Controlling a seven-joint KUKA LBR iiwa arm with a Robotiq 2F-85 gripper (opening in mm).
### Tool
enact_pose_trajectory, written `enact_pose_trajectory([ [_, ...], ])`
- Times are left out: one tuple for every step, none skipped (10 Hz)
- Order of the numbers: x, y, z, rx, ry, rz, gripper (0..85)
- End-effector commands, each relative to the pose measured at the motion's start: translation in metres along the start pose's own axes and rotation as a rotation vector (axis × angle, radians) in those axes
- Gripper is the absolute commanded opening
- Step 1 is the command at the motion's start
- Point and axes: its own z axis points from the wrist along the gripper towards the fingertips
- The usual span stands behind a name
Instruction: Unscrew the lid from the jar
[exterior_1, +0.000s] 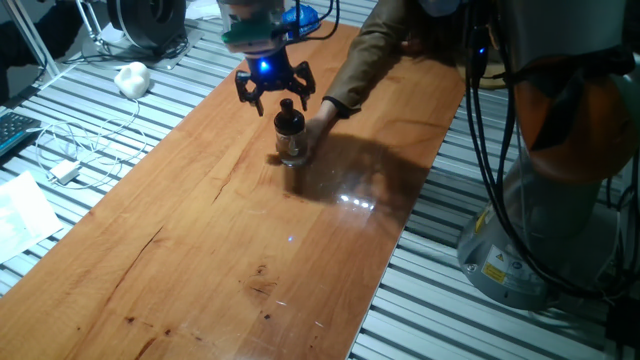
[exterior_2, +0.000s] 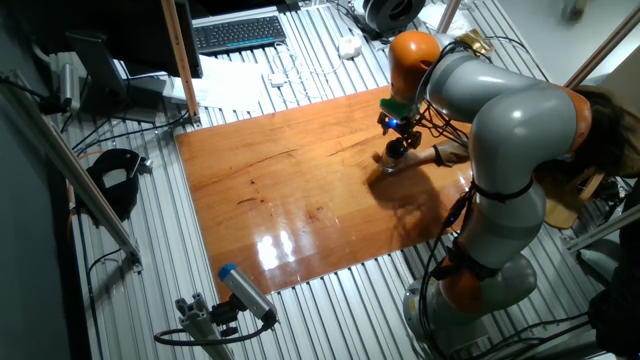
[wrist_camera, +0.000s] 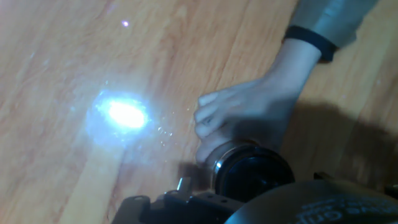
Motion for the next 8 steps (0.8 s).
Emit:
enact_pose_trajectory([
  [-0.0008, -0.0024, 0.0037, 0.007, 0.029, 0.221, 68.0],
  [-0.0002, -0.0031, 0.0064, 0.004, 0.028, 0.22, 68.0],
  [0.0009, -0.0023, 0.0073, 0.005, 0.027, 0.225, 68.0],
  [0.0016, -0.0016, 0.0077, 0.006, 0.024, 0.225, 68.0],
  [0.0015, -0.0013, 0.0081, 0.008, 0.024, 0.223, 68.0],
  [0.0013, -0.0007, 0.0089, 0.008, 0.024, 0.222, 68.0],
  [0.0011, -0.0003, 0.0096, 0.008, 0.024, 0.222, 68.0],
  [0.0011, -0.0002, 0.0097, 0.009, 0.026, 0.222, 68.0],
])
